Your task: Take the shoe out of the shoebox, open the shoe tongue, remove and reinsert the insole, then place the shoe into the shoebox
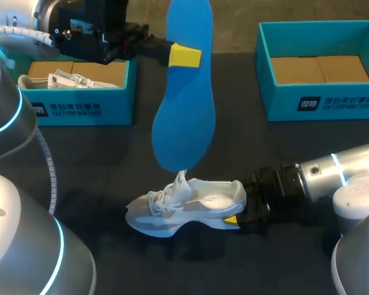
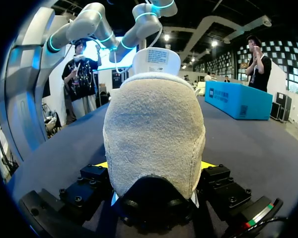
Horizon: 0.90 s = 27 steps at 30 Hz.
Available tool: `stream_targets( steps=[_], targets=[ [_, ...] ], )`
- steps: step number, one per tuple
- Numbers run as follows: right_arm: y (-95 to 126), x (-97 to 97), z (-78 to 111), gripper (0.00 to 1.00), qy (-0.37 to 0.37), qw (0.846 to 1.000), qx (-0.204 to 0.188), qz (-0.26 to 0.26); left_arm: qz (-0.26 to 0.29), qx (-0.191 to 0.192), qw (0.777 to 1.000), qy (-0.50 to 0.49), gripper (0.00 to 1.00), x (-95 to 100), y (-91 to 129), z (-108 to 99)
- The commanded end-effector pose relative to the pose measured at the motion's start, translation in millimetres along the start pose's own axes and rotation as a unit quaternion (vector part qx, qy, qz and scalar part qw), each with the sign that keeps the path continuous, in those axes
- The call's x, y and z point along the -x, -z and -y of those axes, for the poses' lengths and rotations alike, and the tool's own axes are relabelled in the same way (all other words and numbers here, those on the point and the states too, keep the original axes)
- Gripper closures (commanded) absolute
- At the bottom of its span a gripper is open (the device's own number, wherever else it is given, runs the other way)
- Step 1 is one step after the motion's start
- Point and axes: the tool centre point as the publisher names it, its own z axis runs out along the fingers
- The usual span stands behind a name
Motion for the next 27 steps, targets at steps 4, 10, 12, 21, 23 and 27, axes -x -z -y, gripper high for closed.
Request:
stream_targets(
  steps=[4,10,12,21,23,27],
  targets=[
    [2,-3.7,-3.2,0.0,-0.002,1.0,-0.015,0.006,0.009,0.002,1.0,0.002,1.0,-4.9,5,-2],
    [13,-4.8,-6.4,0.0,-0.001,0.999,-0.043,0.014,0.008,0.002,1.0,0.006,1.0,-4.2,7,-3],
    [18,-4.6,-7.9,0.0,-0.002,0.998,-0.058,0.017,0.008,0.003,1.0,0.006,1.0,-4.2,8,-3],
    [46,-4.9,-24.3,0.0,-0.005,0.987,-0.16,0.008,0.012,0.002,1.0,0.006,1.0,-6.1,10,0],
    [52,-5.1,-29.3,0.0,-0.007,0.98,-0.196,0.008,0.013,0.003,1.0,0.007,1.0,-5.9,10,1],
    [58,-5.6,-38.3,0.0,-0.007,0.97,-0.243,0.012,0.014,0.001,1.0,0.008,1.0,-5.5,10,3]
  ],
)
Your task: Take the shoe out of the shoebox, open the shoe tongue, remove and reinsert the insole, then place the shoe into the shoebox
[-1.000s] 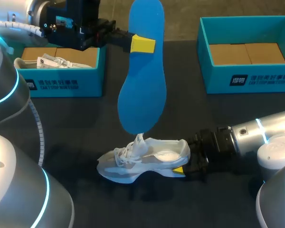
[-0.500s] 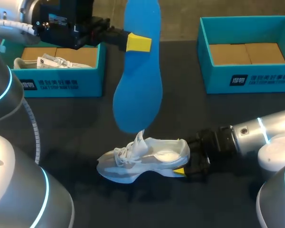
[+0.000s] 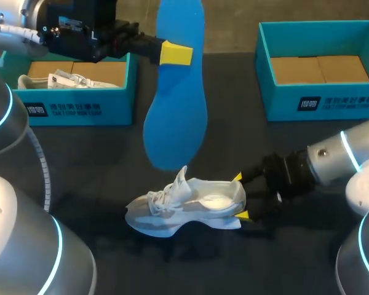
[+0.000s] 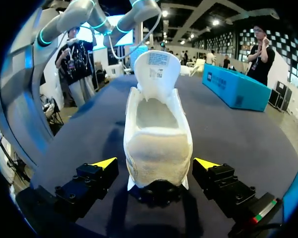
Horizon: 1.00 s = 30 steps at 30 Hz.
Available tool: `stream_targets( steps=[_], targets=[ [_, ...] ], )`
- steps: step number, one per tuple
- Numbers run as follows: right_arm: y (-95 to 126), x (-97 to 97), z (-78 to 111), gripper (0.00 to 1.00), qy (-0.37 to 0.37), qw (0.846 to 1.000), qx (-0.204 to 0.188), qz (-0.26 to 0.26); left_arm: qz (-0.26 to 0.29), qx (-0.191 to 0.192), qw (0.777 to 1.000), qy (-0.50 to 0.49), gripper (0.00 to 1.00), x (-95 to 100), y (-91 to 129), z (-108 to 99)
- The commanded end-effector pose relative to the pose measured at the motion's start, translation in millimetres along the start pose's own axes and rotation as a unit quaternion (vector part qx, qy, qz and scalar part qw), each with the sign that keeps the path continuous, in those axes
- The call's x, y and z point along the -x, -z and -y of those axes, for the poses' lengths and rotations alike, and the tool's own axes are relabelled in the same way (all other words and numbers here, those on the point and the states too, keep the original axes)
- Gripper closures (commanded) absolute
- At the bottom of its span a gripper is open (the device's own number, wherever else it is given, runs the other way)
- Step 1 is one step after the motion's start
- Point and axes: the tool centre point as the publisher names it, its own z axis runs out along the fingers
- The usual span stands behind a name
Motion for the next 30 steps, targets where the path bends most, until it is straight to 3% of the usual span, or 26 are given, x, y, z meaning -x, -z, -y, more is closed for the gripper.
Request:
stream_targets(
  steps=[1,2,4,16,22,30],
  targets=[
    [16,-2.0,-12.6,0.0,-0.002,0.994,-0.11,0.0,0.002,0.0,1.0,0.001,1.0,-0.8,0,1],
    [18,-2.4,-18.6,0.0,-0.001,0.989,-0.149,0.002,0.006,-0.004,1.0,0.003,1.0,0.2,1,3],
    [16,-2.7,-21.4,0.0,-0.004,0.983,-0.183,0.001,0.007,-0.005,1.0,0.003,1.0,0.2,1,4],
    [16,-2.7,-21.4,0.0,-0.004,0.983,-0.183,0.001,0.007,-0.005,1.0,0.003,1.0,0.2,1,4],
    [15,-5.2,-32.0,0.0,-0.016,0.962,-0.274,-0.005,0.014,-0.008,1.0,0.002,1.0,-7.0,0,9],
    [17,-11.1,-39.6,0.0,-0.02,0.941,-0.338,0.015,0.021,-0.007,1.0,-0.005,1.0,-22.5,1,14]
  ],
)
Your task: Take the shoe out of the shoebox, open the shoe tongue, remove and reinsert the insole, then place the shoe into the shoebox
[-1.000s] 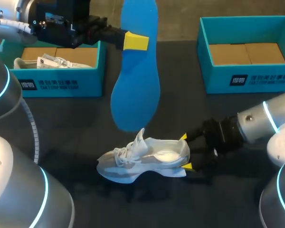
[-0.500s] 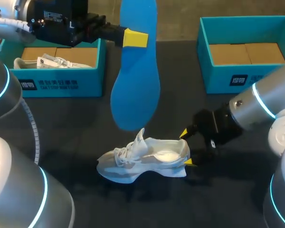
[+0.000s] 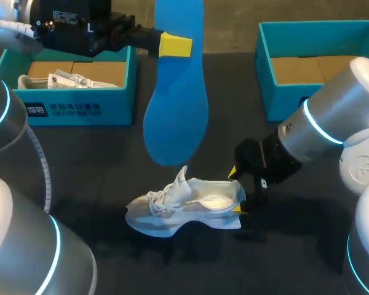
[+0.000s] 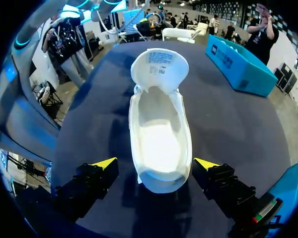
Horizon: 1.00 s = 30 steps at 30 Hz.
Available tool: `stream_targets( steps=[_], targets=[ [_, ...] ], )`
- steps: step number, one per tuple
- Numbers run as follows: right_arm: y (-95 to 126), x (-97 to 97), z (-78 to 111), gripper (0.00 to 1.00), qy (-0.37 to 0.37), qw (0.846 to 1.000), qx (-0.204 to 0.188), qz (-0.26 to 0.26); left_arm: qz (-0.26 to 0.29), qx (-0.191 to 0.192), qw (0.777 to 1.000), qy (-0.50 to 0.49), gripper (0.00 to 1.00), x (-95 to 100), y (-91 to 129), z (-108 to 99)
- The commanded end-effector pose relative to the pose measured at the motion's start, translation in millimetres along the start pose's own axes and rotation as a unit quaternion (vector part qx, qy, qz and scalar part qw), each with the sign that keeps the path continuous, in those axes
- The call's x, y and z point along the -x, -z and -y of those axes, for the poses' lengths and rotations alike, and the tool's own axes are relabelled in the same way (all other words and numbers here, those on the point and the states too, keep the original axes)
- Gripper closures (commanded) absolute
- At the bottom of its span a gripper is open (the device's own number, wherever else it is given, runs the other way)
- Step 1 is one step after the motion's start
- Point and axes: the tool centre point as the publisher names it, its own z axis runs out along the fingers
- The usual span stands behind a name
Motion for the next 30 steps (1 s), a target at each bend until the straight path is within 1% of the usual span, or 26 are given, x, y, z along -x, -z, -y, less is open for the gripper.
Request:
stream_targets(
  steps=[1,3,6,13,20,30],
  targets=[
    [2.2,-4.0,-5.5,0.0,-0.008,0.987,-0.162,0.017,0.007,0.002,1.0,-0.001,1.0,-10.4,2.2,0.6],
    [3.2,-2.6,-5.0,0.0,-0.013,0.984,-0.178,0.024,0.007,0.002,1.0,-0.001,1.0,-10.4,2.2,0.6],
    [4.0,0.8,-3.8,0.0,-0.024,0.976,-0.215,0.03,0.007,0.002,1.0,-0.001,1.0,-10.4,2.2,0.6],
    [5.2,3.9,-2.1,0.0,-0.026,0.965,-0.261,0.018,0.007,0.002,1.0,-0.001,1.0,-10.4,2.2,0.6],
    [3.1,1.5,-0.3,0.0,-0.026,0.961,-0.274,0.011,0.007,0.002,1.0,-0.001,1.0,-10.4,2.2,0.6],
    [0.9,-3.3,-0.6,0.0,-0.02,0.963,-0.27,0.013,0.007,0.002,1.0,-0.001,1.0,-10.4,2.2,0.6]
  ],
)
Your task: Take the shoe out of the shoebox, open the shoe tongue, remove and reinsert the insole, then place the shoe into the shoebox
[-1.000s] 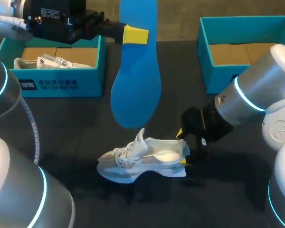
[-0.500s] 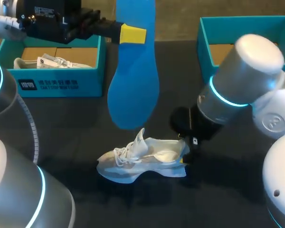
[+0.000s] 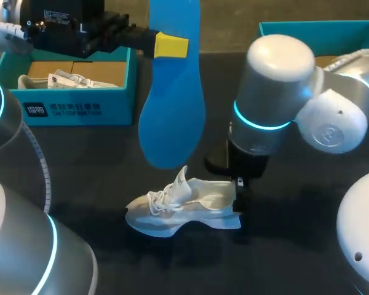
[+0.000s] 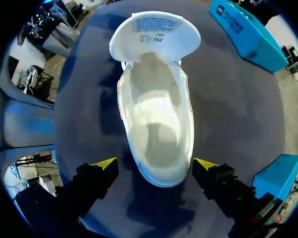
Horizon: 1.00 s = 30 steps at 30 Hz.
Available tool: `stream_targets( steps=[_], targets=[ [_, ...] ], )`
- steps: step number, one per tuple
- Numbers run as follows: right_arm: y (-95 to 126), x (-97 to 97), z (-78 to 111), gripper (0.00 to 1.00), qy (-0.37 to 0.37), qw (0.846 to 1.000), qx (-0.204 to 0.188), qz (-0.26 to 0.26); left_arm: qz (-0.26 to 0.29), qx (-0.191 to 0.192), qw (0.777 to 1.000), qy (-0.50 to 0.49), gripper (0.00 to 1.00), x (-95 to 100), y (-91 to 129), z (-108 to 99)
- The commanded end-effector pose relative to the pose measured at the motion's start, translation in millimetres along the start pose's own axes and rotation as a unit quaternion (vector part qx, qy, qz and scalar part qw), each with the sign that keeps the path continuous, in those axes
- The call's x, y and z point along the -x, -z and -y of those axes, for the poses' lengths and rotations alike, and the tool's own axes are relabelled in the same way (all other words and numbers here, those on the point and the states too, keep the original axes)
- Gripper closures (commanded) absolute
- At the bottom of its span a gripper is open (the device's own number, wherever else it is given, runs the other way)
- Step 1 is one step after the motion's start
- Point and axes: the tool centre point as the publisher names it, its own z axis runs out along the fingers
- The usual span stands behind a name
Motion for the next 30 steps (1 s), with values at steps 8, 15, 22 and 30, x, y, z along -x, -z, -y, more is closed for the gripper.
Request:
stream_targets(
  steps=[8,15,22,30],
  targets=[
    [0,-3.4,-11.8,0.0,0.007,0.999,-0.039,0.009,0.0,0.001,1.0,0.001,1.0,0.4,-1,0],
    [9,3.2,-22.1,0.0,0.02,0.999,-0.037,0.019,0.0,0.001,1.0,0.001,1.0,0.4,-1,0],
    [6,20.3,-38.2,0.0,0.038,0.999,-0.025,0.022,0.0,0.001,1.0,0.001,1.0,0.4,-1,0],
    [-6,32.3,-54.0,0.0,0.048,0.998,-0.024,0.016,0.0,0.001,1.0,0.001,1.0,0.4,-1,0]
  ],
)
